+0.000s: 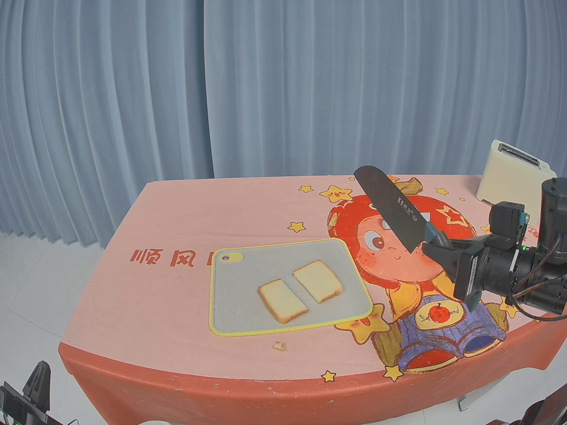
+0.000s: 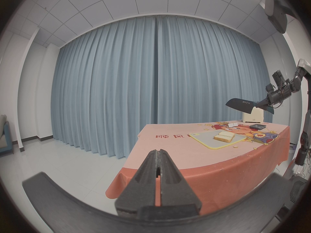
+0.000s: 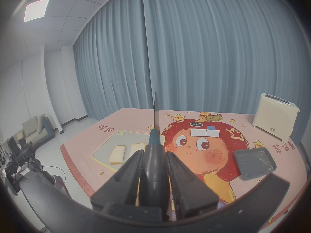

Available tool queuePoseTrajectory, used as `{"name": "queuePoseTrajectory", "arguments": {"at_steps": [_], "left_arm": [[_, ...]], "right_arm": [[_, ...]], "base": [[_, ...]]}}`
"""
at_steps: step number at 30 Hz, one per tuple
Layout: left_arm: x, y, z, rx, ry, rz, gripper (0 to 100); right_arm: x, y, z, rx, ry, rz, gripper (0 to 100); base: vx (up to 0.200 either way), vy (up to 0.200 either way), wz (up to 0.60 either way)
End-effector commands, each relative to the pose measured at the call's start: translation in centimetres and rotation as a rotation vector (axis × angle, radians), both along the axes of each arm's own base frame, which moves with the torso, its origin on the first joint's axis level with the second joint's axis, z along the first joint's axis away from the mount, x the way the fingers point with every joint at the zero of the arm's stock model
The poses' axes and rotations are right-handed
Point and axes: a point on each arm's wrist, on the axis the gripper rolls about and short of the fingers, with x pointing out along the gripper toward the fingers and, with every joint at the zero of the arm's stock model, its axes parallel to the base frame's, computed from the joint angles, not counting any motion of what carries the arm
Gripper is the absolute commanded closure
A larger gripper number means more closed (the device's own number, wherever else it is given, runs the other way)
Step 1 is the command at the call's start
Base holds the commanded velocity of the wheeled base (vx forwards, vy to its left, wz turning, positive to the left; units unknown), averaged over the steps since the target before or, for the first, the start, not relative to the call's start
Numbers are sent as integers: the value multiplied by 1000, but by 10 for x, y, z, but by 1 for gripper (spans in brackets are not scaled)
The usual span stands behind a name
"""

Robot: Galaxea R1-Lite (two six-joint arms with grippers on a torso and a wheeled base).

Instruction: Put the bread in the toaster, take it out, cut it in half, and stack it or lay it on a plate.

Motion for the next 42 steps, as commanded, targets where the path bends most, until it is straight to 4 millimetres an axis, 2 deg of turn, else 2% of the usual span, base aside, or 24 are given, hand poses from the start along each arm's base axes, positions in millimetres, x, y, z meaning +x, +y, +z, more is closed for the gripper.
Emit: {"name": "queuePoseTrajectory", "arguments": {"at_steps": [1, 42], "left_arm": [[2, 0, -5, 0, 21, 0, 100], [2, 0, -5, 0, 21, 0, 100]], "right_arm": [[2, -1, -1, -2, 3, -8, 100], [14, -17, -1, -9, -1, -97, 100]], "base": [[0, 0, 0], [0, 0, 0]]}}
